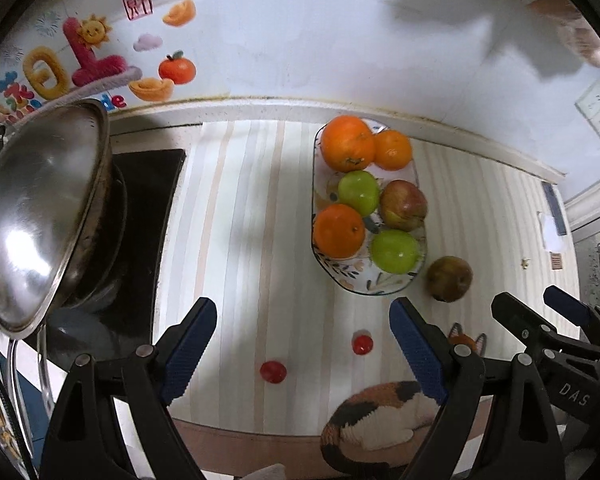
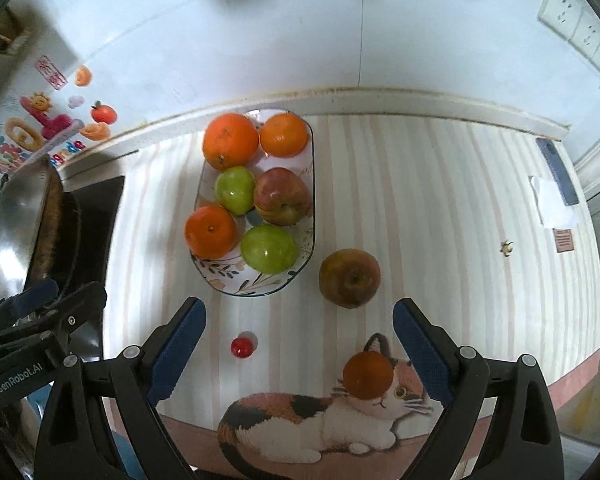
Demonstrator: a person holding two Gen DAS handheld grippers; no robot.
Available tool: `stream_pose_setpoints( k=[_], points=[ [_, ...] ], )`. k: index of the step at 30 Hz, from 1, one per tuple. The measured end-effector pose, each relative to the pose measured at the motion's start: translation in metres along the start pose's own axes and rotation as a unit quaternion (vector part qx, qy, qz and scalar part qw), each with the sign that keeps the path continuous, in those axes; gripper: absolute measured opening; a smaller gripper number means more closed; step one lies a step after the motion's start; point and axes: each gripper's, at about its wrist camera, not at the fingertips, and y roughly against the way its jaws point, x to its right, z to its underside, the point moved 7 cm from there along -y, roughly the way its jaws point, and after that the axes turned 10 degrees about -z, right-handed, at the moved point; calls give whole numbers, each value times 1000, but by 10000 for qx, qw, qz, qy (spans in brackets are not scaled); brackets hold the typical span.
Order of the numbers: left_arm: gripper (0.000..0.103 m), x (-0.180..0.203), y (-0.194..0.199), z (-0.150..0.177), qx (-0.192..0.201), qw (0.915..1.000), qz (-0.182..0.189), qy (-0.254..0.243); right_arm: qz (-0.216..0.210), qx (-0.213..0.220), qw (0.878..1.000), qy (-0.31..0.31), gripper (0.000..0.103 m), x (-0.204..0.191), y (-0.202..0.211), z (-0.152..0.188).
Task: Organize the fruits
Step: 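Lift both tools back from the plate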
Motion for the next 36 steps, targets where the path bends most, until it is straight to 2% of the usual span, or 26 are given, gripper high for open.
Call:
stream_pose_setpoints(
  k=[12, 18, 22, 25, 27, 29, 32, 36],
  points=[
    [88, -1, 73, 14, 701, 9975, 31, 12, -38, 646, 9977, 178, 97, -16, 85, 20],
    [88, -1, 97, 19, 871, 9961, 99, 124, -174, 891, 9955, 261, 97, -26, 118, 25],
    [89, -1, 101, 22, 879, 9960, 117, 110, -293, 911, 9951, 256, 97, -30, 123, 27],
    [89, -1, 98, 22, 883, 9960, 69, 107, -351, 860, 9956, 149, 98, -23, 117, 27],
    [102, -4, 92, 21, 936, 9955, -80, 114, -332, 773, 9964, 33, 100, -12, 107, 28],
    [102, -10, 83, 21, 995, 9945, -309, 132, -251, 576, 9980, -104, 100, 5, 87, 30],
    [102, -21, 56, 23, 786, 9953, -516, 215, -152, 211, 9992, -305, 100, 34, 49, 38],
    [102, -32, 7, 34, 289, 9964, -742, 278, -121, -303, 9971, -680, 100, 71, -8, 56]
  ],
)
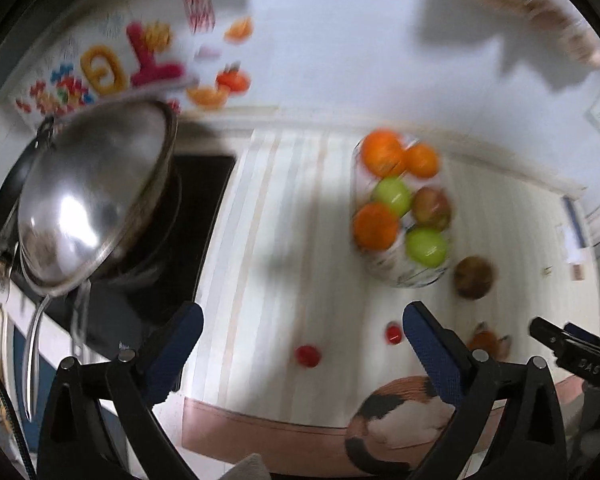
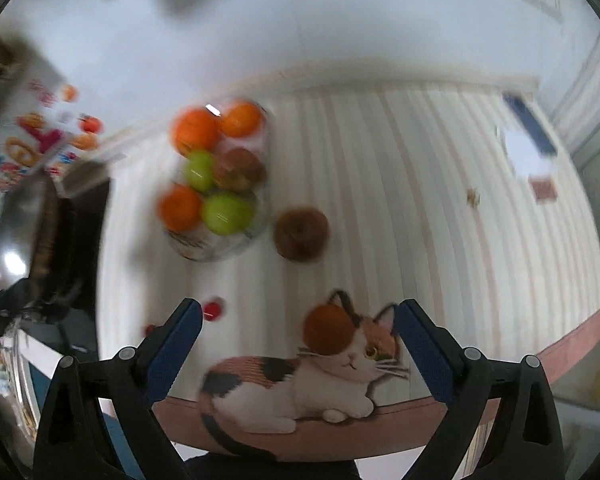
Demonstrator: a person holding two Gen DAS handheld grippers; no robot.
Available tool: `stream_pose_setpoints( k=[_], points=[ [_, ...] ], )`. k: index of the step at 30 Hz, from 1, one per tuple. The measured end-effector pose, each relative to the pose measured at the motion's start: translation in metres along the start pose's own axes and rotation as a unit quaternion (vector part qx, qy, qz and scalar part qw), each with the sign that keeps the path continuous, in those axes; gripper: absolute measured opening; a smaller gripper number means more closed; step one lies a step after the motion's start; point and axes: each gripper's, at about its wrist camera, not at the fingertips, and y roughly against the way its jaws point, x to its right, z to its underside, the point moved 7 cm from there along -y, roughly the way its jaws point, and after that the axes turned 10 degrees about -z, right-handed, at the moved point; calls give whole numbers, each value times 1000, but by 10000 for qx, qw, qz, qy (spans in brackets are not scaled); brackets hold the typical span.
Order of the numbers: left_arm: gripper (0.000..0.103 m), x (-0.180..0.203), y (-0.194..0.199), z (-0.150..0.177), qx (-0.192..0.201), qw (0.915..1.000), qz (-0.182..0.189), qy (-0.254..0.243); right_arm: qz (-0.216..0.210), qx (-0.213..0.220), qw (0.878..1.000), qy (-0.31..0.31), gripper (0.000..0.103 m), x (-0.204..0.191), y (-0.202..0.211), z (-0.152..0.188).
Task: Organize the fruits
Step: 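Lift both tools back from the plate, then grasp the brown apple with the left tool while the right tool grasps the tangerine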
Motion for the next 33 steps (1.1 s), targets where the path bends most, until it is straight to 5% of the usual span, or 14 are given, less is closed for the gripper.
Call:
stream_pose_setpoints(
  k=[5, 11, 15, 25, 33],
  points=[
    [102, 8, -52, 24, -673, 9975, -189, -118, -63, -466, 9981, -403, 99, 35, -56, 17],
    [102, 44, -72, 31, -1020, 9940, -51, -404, -170, -842, 9952, -470, 92, 46, -101, 26],
    [102, 87, -63, 24, -973, 9924, 182, -725, -213, -1059, 9937, -302, 58, 42, -119, 32],
    [102, 227, -66, -5, -1266, 9738, 901, -1662, -212, -469, 9968, -606, 58, 88, -84, -10],
    [98, 288, -103, 2, -1515, 9631, 665, -2124, -63, -430, 9958, -801, 58, 133, -83, -25]
  ],
)
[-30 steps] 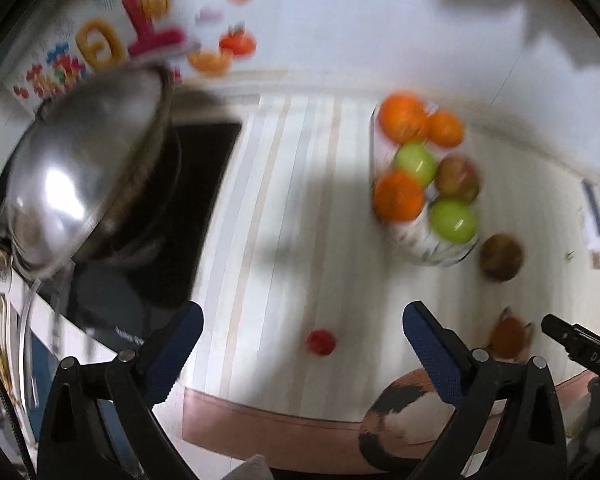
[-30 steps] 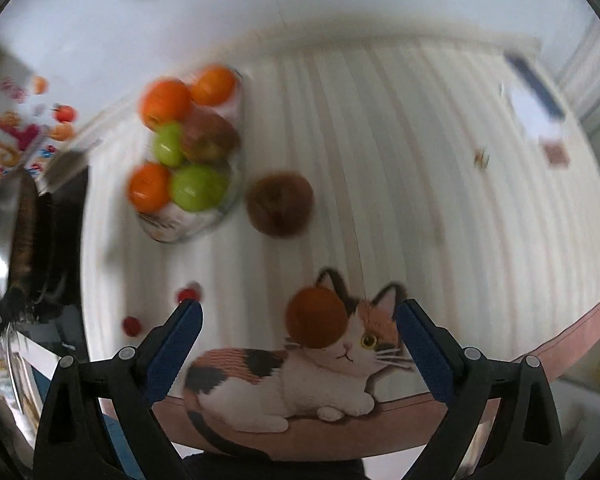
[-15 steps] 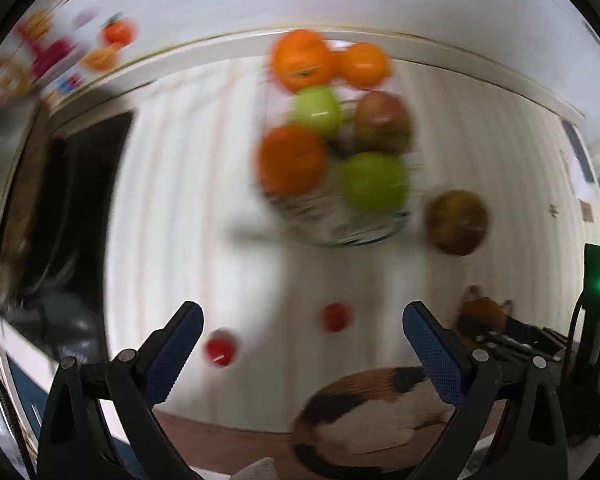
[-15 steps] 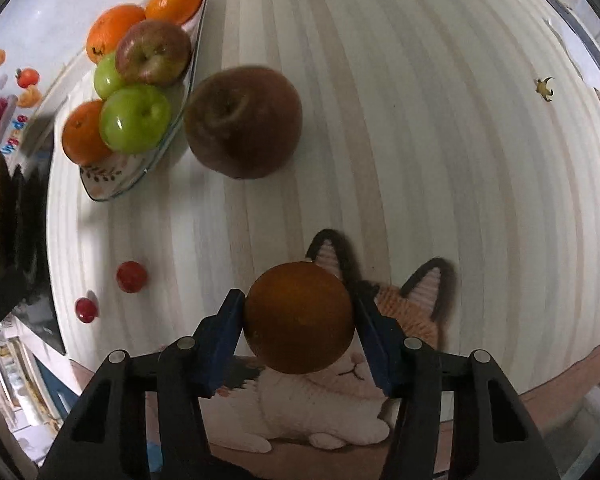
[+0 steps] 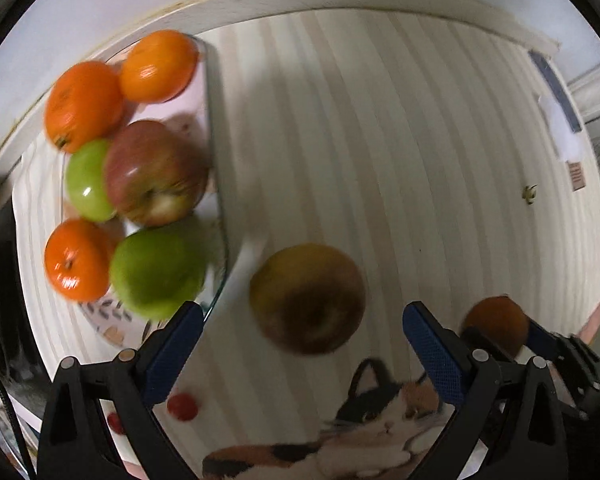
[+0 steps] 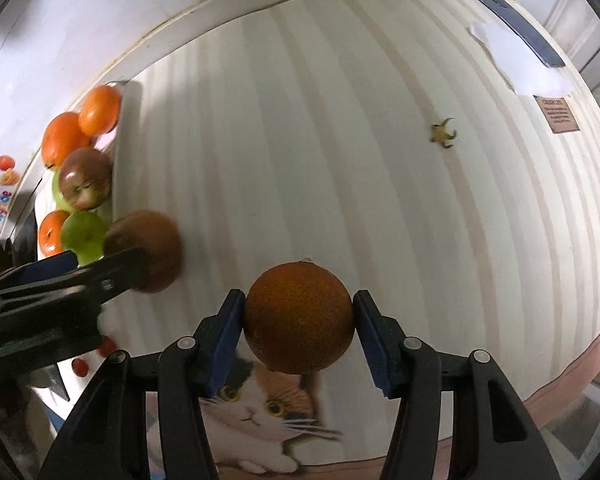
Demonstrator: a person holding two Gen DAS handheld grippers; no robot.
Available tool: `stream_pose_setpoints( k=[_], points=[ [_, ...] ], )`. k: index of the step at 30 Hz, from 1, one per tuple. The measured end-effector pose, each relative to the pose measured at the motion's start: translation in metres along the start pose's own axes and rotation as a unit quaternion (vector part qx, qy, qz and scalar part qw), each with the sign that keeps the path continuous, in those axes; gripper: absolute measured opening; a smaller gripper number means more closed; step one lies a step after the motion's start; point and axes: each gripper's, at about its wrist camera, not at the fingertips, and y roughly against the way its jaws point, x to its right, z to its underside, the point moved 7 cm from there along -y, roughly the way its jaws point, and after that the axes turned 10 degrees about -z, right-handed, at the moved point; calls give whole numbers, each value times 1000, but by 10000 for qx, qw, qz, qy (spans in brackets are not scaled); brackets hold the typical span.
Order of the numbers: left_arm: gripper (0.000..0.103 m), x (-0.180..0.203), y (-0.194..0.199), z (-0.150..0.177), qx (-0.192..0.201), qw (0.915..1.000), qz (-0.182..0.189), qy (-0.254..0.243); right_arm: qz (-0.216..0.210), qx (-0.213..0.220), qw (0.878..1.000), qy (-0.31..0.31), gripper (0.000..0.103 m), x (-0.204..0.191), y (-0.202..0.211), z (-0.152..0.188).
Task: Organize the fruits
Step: 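Grasp the brown apple with the left tool while the right tool grasps the tangerine, then carry the brown apple and tangerine over the oval plate with both tools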
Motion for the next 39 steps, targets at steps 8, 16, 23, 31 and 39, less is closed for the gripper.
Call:
stream_pose_setpoints(
  k=[8, 16, 23, 31, 39],
  points=[
    [63, 11, -13, -3, 287, 9984, -361, -325, -2, -74, 9999, -106, 58, 23, -2, -2],
    [63, -33, 7, 55, 375, 9993, 40, -34, -287, -332, 9987, 256, 58, 2, -7, 10],
    [63, -82, -8, 118, 8, 9992, 149, 357, -524, -781, 9909, 960, 58, -51, -34, 36],
    [63, -94, 2, 104, 207, 9978, 210, 588, -452, -878, 9894, 1062, 59, -65, -45, 38],
    [63, -99, 9, 100, 267, 9971, 284, 649, -395, -864, 9900, 1040, 58, -62, -41, 44]
  ],
)
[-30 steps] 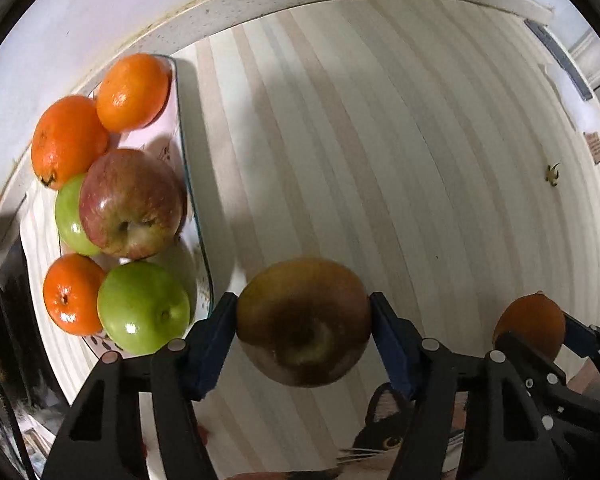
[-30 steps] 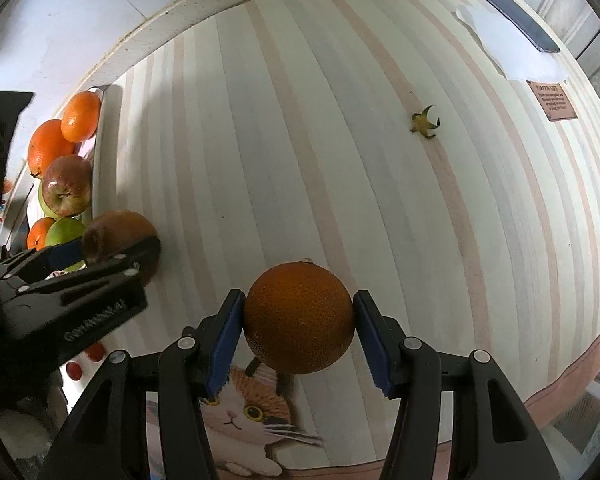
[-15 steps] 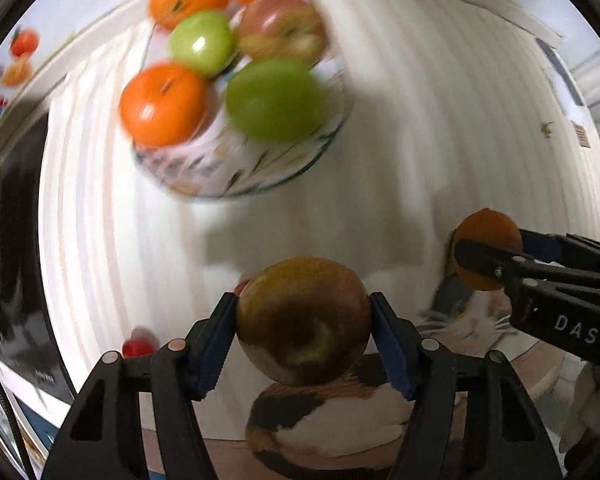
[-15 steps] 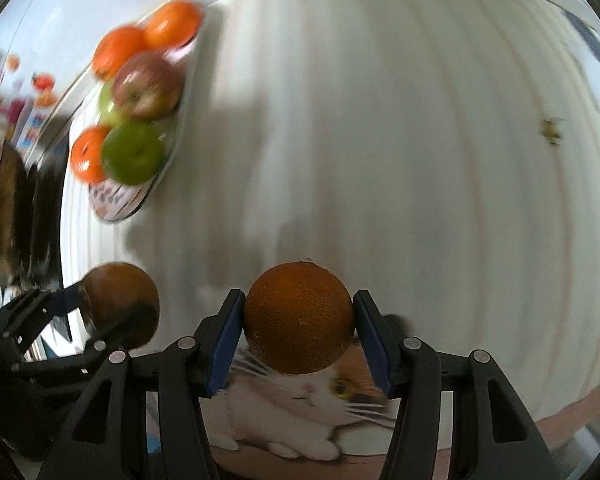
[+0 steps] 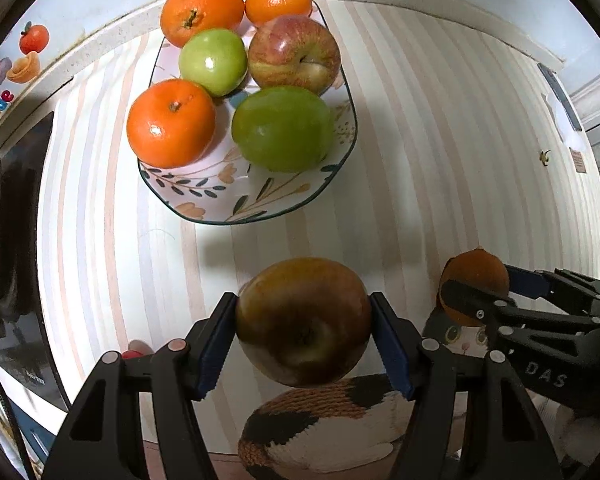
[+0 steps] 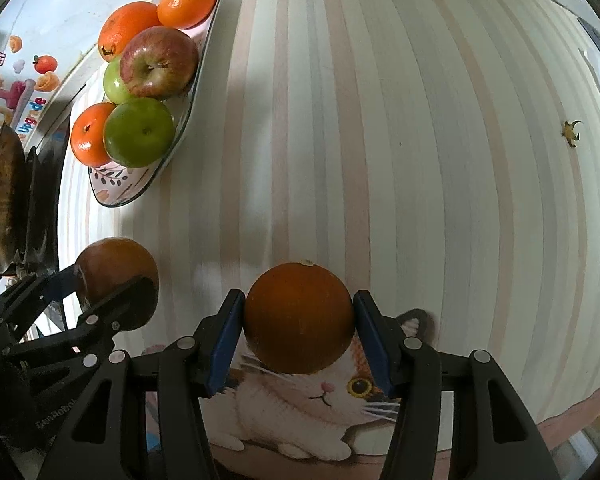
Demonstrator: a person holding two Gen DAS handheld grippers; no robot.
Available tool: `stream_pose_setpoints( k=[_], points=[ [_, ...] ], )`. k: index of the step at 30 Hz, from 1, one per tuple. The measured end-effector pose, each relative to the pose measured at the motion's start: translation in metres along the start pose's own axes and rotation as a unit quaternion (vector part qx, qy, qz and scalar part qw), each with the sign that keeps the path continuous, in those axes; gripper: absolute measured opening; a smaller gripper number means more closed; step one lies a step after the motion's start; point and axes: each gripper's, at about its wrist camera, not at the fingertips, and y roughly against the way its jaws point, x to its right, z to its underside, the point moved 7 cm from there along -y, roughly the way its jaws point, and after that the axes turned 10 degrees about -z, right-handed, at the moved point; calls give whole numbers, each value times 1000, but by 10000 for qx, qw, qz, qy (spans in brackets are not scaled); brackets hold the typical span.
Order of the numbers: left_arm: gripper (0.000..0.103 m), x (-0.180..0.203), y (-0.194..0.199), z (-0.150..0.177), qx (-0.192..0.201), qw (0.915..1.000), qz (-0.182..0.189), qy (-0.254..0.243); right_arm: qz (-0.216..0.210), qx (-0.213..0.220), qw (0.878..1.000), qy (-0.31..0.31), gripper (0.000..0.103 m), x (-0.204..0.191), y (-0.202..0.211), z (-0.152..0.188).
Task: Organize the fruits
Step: 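Carry the brown apple and tangerine over the oval plate with both tools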
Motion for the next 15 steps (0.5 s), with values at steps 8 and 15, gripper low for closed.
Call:
stream_pose_setpoints(
  k=[8, 15],
  points=[
    [63, -11, 58, -24, 360, 9980, 388, 347, -442, 274, 9986, -55, 57, -27, 20, -26],
    [63, -58, 97, -90, 740, 9920, 560, 857, -1014, 693, 9924, -17, 57, -66, 53, -100]
  ],
)
